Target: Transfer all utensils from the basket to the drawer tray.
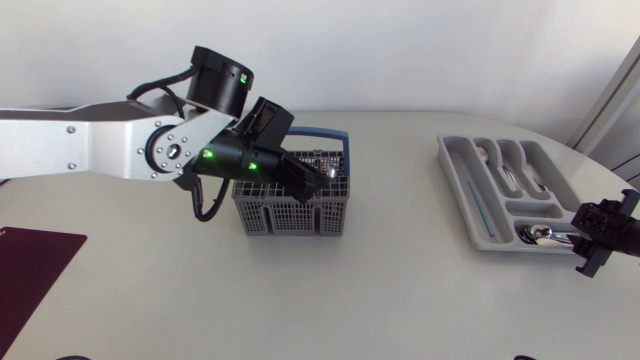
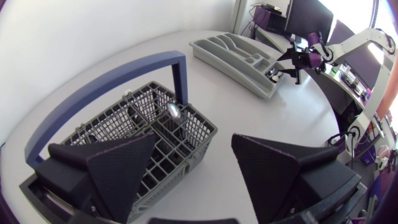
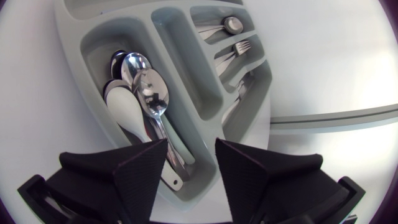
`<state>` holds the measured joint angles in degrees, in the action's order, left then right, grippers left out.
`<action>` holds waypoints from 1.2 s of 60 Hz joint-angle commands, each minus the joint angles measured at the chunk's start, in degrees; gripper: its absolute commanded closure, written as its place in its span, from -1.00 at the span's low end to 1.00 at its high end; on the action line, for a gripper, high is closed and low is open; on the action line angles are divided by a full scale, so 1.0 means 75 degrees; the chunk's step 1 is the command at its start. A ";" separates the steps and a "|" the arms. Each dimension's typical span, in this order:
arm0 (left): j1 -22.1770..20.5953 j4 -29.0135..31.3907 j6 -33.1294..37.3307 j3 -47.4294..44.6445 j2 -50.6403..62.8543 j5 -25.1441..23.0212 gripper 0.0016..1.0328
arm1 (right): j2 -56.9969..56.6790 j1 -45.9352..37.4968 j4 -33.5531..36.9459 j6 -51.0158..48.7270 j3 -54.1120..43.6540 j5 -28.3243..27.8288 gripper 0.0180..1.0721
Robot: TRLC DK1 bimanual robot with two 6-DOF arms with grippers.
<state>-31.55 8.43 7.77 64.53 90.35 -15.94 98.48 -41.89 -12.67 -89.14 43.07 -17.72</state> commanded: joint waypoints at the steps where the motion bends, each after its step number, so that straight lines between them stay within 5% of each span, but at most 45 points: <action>1: -0.0094 -0.0116 0.0042 0.0009 0.0305 0.0052 -0.67 | -0.0392 -0.0098 -0.0034 0.0026 -0.0188 0.0030 -0.66; 22: -0.0270 -0.0268 -0.0661 0.0525 0.0927 0.0497 -0.57 | -0.2290 0.0312 0.0658 0.0882 -0.1172 -0.0017 -0.71; 44: 0.0082 -0.0373 -0.1317 0.1146 0.1571 0.0603 -0.34 | -0.3861 0.2304 0.3493 0.2991 -0.1149 -0.0345 -0.71; 64: 0.0082 -0.0256 -0.1552 0.1650 0.2028 0.0392 -0.12 | -0.4259 0.4085 0.3857 0.4644 -0.1090 -0.0263 -0.71; 72: 0.0047 -0.0209 -0.1610 0.1790 0.2239 0.0380 0.16 | -0.4236 0.4378 0.3810 0.4808 -0.1149 -0.0204 -0.71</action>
<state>-30.87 6.17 -2.76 75.81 104.97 -12.82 66.92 -10.15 15.27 -55.44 35.22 -19.64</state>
